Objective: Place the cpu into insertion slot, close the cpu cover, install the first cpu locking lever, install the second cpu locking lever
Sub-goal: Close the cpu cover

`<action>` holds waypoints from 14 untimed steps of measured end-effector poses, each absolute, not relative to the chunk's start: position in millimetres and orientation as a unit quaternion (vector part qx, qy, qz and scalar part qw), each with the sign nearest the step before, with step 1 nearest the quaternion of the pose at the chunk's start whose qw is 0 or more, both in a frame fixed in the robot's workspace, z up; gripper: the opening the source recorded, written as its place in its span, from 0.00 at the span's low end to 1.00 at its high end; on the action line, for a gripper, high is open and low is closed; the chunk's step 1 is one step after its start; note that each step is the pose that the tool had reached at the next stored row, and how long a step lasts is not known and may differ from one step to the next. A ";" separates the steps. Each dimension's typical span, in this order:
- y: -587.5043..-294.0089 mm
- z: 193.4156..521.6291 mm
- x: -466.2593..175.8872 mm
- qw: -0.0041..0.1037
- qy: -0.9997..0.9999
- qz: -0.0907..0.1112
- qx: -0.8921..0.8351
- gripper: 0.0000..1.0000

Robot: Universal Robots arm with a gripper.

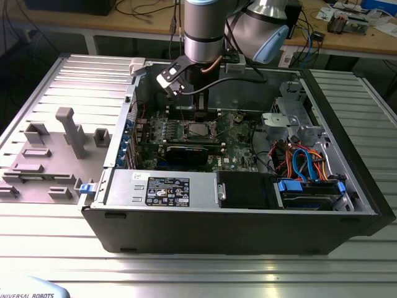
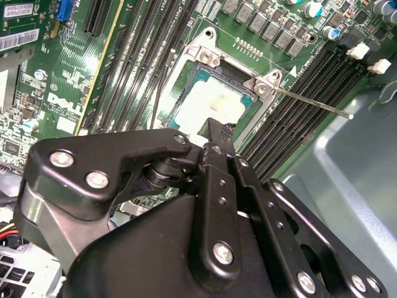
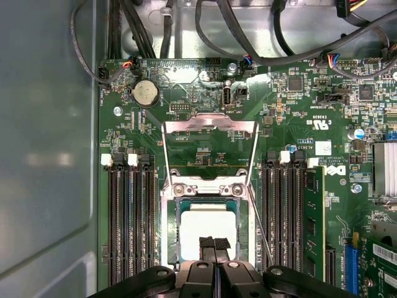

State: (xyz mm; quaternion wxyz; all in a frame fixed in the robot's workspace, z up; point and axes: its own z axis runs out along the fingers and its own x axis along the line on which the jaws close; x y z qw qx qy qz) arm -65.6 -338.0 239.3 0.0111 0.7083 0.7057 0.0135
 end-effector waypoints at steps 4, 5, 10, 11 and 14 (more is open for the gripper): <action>-338.0 240.4 -65.6 0.011 0.706 0.013 0.708 0.11; -338.0 241.0 -65.6 0.011 0.706 0.013 0.708 0.11; -337.9 242.5 -65.6 0.011 0.706 0.014 0.708 0.11; -338.0 242.6 -65.6 0.011 0.706 0.013 0.708 0.11; -338.0 242.9 -65.6 0.011 0.706 0.013 0.708 0.11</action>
